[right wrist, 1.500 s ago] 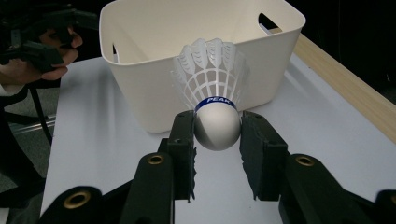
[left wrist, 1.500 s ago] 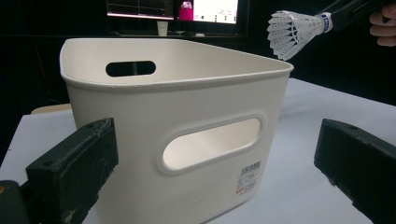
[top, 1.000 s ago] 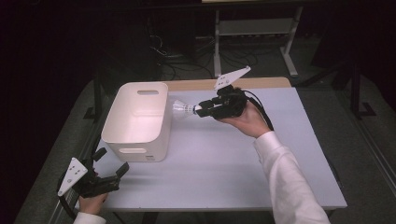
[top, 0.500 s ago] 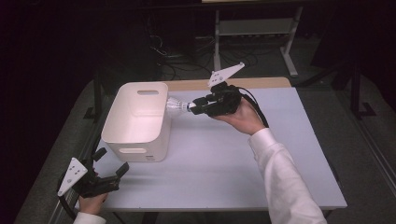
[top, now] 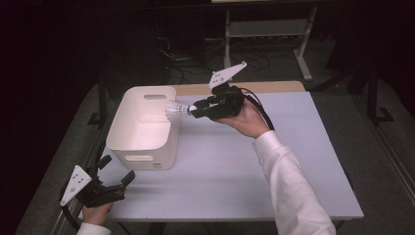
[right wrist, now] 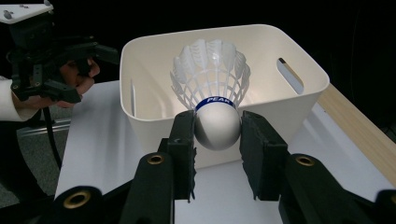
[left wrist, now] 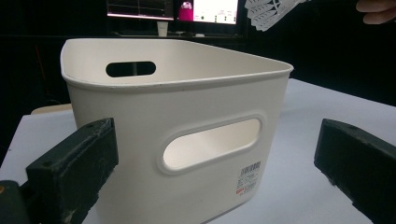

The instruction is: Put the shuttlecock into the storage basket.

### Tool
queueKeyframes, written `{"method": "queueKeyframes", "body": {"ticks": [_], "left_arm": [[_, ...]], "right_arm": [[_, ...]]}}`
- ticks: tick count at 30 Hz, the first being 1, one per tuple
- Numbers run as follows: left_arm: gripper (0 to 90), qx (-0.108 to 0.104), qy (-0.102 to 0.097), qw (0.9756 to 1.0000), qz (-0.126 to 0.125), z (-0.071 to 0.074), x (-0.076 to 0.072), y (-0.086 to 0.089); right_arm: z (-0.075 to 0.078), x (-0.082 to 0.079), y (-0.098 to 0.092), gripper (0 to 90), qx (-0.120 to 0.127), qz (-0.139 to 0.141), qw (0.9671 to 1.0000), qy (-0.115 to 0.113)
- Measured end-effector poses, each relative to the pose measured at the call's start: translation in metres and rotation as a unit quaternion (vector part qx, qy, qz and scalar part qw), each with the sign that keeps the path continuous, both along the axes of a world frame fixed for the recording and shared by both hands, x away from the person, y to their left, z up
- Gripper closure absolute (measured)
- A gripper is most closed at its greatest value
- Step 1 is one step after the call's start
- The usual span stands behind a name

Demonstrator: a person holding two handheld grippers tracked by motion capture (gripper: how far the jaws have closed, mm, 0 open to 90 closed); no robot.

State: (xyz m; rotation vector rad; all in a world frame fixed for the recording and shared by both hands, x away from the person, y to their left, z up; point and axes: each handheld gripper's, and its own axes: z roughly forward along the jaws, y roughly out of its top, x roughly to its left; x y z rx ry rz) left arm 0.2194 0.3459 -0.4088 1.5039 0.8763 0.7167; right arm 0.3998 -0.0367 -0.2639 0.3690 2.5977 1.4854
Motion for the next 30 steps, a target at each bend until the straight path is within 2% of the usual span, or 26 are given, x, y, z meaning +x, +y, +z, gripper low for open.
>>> {"method": "queueKeyframes", "body": {"ticks": [1,7,9,21,22,29,30], "left_arm": [[0.0,-0.006,-0.003,1.0,0.0,0.0,0.0,-0.001],[0.0,-0.002,-0.003,1.0,-0.001,-0.001,0.001,0.0],[0.0,-0.002,-0.004,1.0,-0.002,0.0,0.001,0.001],[0.0,-0.002,-0.005,1.0,-0.002,0.0,0.0,0.001],[0.0,-0.002,-0.005,1.0,-0.002,0.0,0.0,0.001],[0.0,-0.003,-0.005,1.0,-0.001,0.0,0.0,0.001],[0.0,-0.003,-0.006,1.0,-0.001,0.0,0.0,0.001]], "right_arm": [[0.001,0.0,0.002,65.1,0.0,0.001,1.0,0.0],[0.003,0.0,0.013,65.1,0.001,0.009,1.0,0.002],[0.002,0.001,0.015,65.1,-0.001,0.013,0.9999,-0.004],[0.007,0.003,0.028,65.0,0.001,0.018,0.9998,-0.004],[0.007,0.004,0.029,65.1,-0.003,0.022,0.9997,-0.01],[0.007,0.005,0.039,65.1,-0.008,0.025,0.9997,-0.005],[0.006,0.006,0.041,65.0,-0.009,0.028,0.9995,-0.011]]}}
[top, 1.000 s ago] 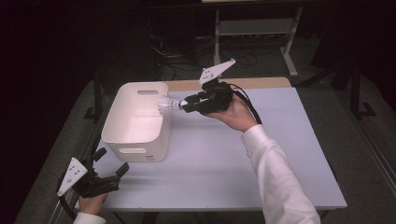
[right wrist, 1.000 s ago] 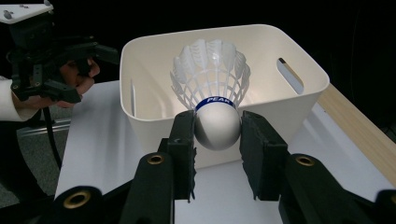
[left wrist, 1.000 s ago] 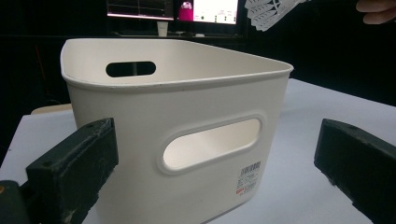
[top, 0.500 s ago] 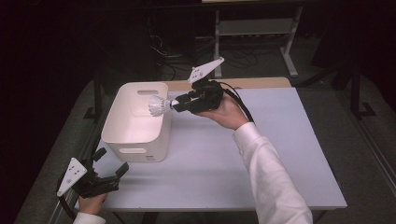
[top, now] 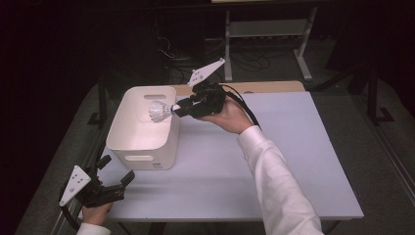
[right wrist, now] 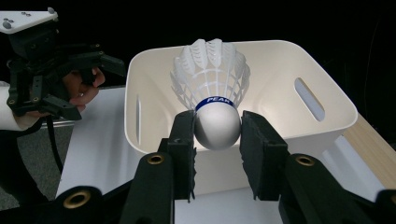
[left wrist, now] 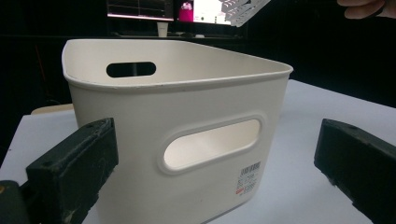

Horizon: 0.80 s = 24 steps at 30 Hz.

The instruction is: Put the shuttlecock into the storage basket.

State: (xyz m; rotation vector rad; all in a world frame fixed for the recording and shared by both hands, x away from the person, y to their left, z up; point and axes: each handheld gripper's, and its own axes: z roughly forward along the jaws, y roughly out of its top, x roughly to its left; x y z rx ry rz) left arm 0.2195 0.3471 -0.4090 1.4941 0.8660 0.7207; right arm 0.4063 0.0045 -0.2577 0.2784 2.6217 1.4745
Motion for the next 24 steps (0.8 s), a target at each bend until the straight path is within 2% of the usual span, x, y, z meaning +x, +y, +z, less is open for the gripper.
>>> {"method": "queueKeyframes", "body": {"ticks": [18,19,22,24], "left_arm": [[0.0,-0.003,0.001,1.0,0.001,0.0,-0.001,0.0],[0.0,-0.003,0.001,1.0,0.001,0.0,-0.001,0.0],[0.0,-0.006,0.002,1.0,0.001,0.0,-0.001,-0.001],[0.0,-0.006,0.002,1.0,0.001,0.0,-0.001,-0.001]], "right_arm": [[-0.005,0.0,0.03,65.0,-0.003,0.02,0.9998,0.003],[-0.005,-0.001,0.032,65.0,-0.001,0.02,0.9997,0.011],[-0.007,0.0,0.037,65.1,-0.003,0.029,0.9996,0.003],[-0.009,-0.001,0.041,65.0,0.0,0.029,0.9995,0.011]]}}
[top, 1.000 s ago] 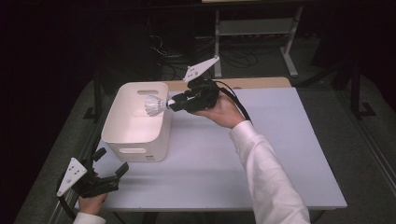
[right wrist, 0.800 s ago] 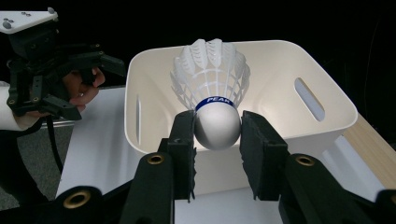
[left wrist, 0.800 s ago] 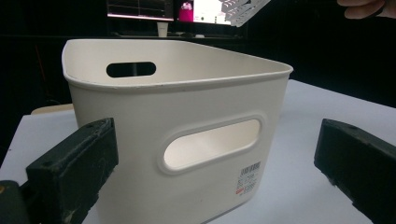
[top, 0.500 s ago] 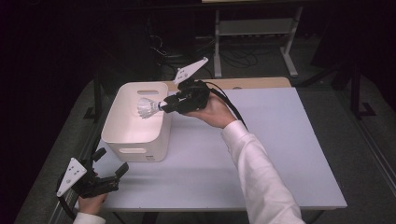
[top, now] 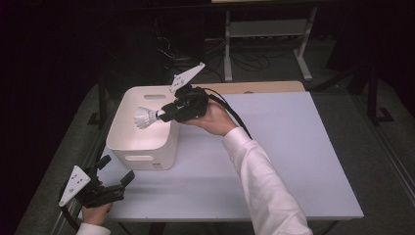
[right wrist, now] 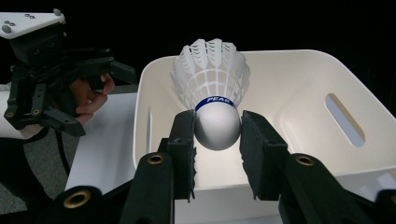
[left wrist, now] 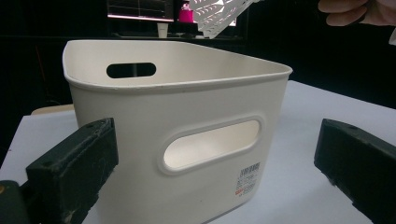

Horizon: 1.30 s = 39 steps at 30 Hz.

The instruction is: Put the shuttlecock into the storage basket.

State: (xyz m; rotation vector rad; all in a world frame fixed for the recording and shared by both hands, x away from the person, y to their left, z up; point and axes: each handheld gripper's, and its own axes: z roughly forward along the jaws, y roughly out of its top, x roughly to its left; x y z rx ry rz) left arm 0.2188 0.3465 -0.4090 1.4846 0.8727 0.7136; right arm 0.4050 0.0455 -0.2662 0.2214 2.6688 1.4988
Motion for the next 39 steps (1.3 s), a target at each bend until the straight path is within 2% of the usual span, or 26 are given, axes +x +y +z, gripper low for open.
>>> {"method": "queueKeyframes", "body": {"ticks": [4,6,7,12,18,19,20,24,25,27,31,33,34,35,36,39], "left_arm": [[0.0,-0.001,0.0,1.0,0.0,0.0,0.0,0.0],[0.0,0.0,0.0,1.0,-0.001,0.0,0.0,0.0],[0.0,0.0,0.0,1.0,-0.001,0.0,0.0,0.0],[0.0,0.002,0.0,1.0,-0.001,0.0,0.0,0.0],[0.0,0.003,0.001,1.0,-0.001,0.0,0.0,0.001],[0.0,0.003,0.001,1.0,-0.001,0.0,0.0,0.001],[0.0,0.003,0.001,1.0,-0.001,0.0,0.0,0.001],[0.0,0.002,0.002,1.0,-0.001,0.0,0.0,0.0],[0.0,0.003,0.003,1.0,-0.001,0.001,0.0,0.001],[0.0,0.0,0.001,1.0,-0.002,0.0,0.0,0.0],[0.0,0.002,0.001,1.0,-0.002,0.0,0.0,0.001],[0.0,0.001,0.002,1.0,-0.002,0.0,0.0,0.001],[0.0,0.001,0.002,1.0,-0.002,0.0,0.0,0.001],[0.0,0.0,0.0,1.0,-0.003,0.0,0.0,0.0],[0.0,0.003,-0.001,1.0,-0.003,0.0,0.0,0.0],[0.0,0.006,0.001,1.0,-0.002,0.0,0.0,0.001]], "right_arm": [[-0.002,0.001,0.005,65.0,-0.002,0.005,1.0,-0.006],[-0.003,-0.001,0.01,65.0,-0.002,0.006,1.0,0.004],[-0.004,0.0,0.011,65.0,-0.004,0.008,1.0,-0.002],[-0.007,0.0,0.018,65.0,-0.007,0.014,0.9999,0.0],[-0.012,0.0,0.024,65.0,-0.007,0.016,0.9998,0.013],[-0.013,0.001,0.025,65.0,-0.009,0.018,0.9998,0.005],[-0.014,0.001,0.025,65.0,-0.009,0.019,0.9998,0.007],[-0.018,0.002,0.028,64.9,-0.011,0.01,0.9998,0.016],[-0.019,0.003,0.029,64.9,-0.013,0.01,0.9998,0.01],[-0.022,0.004,0.031,63.8,-0.011,-0.006,0.9997,0.02],[-0.027,0.008,0.03,40.3,-0.012,-0.024,0.9987,0.044],[-0.028,0.011,0.027,31.8,-0.015,-0.026,0.9986,0.044],[-0.028,0.011,0.027,31.8,-0.015,-0.026,0.9986,0.044],[-0.028,0.011,0.024,20.7,-0.012,-0.035,0.9984,0.042],[-0.028,0.011,0.022,16.3,-0.007,-0.039,0.9982,0.045],[-0.025,0.011,0.014,9.0,0.004,-0.045,0.9983,0.038]]}}
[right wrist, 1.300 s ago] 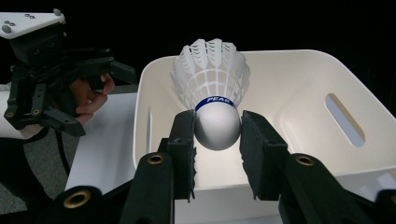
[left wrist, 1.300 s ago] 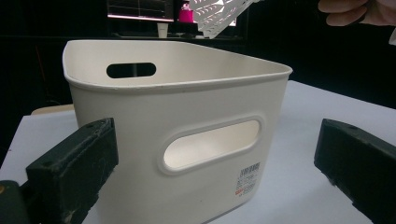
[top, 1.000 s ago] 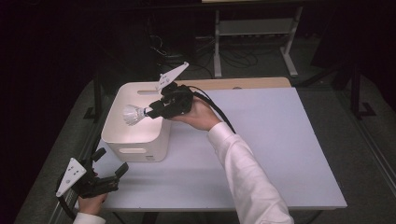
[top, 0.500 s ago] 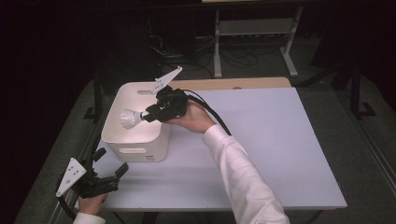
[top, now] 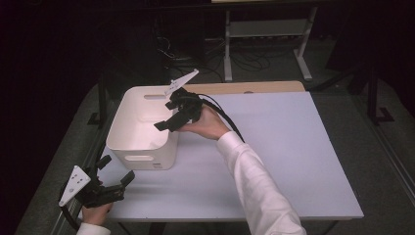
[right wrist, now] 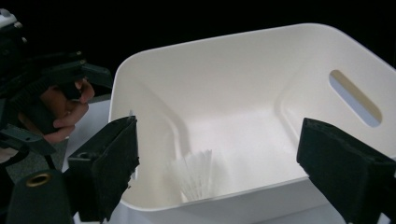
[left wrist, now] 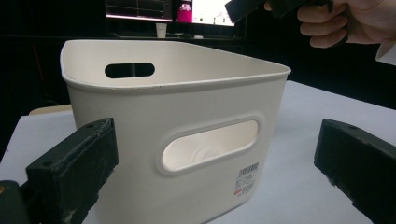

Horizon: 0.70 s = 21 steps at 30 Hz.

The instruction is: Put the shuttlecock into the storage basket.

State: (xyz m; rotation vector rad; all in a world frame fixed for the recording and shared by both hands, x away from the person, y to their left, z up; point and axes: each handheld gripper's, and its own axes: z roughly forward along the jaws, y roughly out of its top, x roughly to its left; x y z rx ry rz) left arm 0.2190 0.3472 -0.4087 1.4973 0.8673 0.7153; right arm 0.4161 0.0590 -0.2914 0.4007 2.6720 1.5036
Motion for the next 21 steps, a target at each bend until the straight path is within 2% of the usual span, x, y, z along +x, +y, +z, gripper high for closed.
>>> {"method": "queueKeyframes", "body": {"ticks": [2,4,13,18,21], "left_arm": [[0.0,0.0,0.0,1.0,0.0,0.0,0.0,0.0],[0.0,0.0,-0.001,1.0,0.0,0.0,0.0,0.0],[0.0,-0.001,-0.001,1.0,0.0,-0.001,0.0,-0.001],[0.0,-0.002,0.0,1.0,0.002,-0.001,0.0,-0.001],[0.0,-0.001,0.0,1.0,0.002,-0.001,0.001,-0.001]], "right_arm": [[0.002,0.0,-0.005,1.7,0.002,-0.01,0.9999,-0.003],[0.004,-0.001,-0.01,0.0,0.008,-0.018,0.9998,0.001],[0.006,-0.003,-0.031,0.0,0.028,-0.026,0.9992,-0.006],[0.006,-0.004,-0.043,0.0,0.031,-0.031,0.9988,-0.019],[0.007,-0.005,-0.047,0.0,0.034,-0.033,0.9987,-0.019]]}}
